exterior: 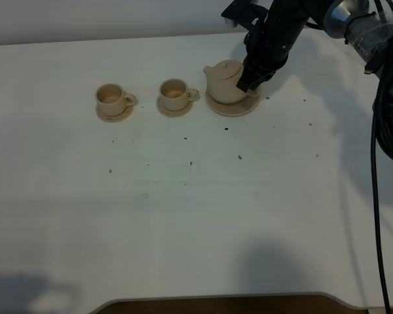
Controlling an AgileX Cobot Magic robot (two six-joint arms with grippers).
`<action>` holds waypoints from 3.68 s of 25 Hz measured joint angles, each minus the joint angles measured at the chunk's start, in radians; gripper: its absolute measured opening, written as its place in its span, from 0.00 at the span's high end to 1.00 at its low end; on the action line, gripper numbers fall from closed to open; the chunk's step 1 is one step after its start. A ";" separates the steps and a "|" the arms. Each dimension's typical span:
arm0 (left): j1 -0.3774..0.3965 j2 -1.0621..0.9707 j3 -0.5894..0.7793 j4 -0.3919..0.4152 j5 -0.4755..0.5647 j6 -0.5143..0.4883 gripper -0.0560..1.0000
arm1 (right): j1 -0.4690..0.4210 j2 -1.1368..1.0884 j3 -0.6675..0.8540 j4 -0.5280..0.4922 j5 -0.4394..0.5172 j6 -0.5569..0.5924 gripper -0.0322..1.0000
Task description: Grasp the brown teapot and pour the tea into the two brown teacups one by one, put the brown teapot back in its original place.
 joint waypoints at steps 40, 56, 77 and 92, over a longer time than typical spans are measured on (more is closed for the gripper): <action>0.000 0.000 0.000 0.000 0.000 0.000 0.60 | 0.000 -0.003 0.056 -0.009 -0.003 0.260 0.85; 0.000 0.000 0.000 0.000 0.000 0.000 0.60 | 0.033 -0.010 0.105 -0.016 -0.010 0.297 0.86; 0.000 0.000 0.000 0.000 0.000 0.000 0.60 | 0.041 -0.017 0.108 -0.030 -0.011 0.297 0.48; 0.000 0.000 0.000 0.000 0.000 0.000 0.60 | 0.049 -0.068 0.108 -0.086 -0.011 0.260 0.49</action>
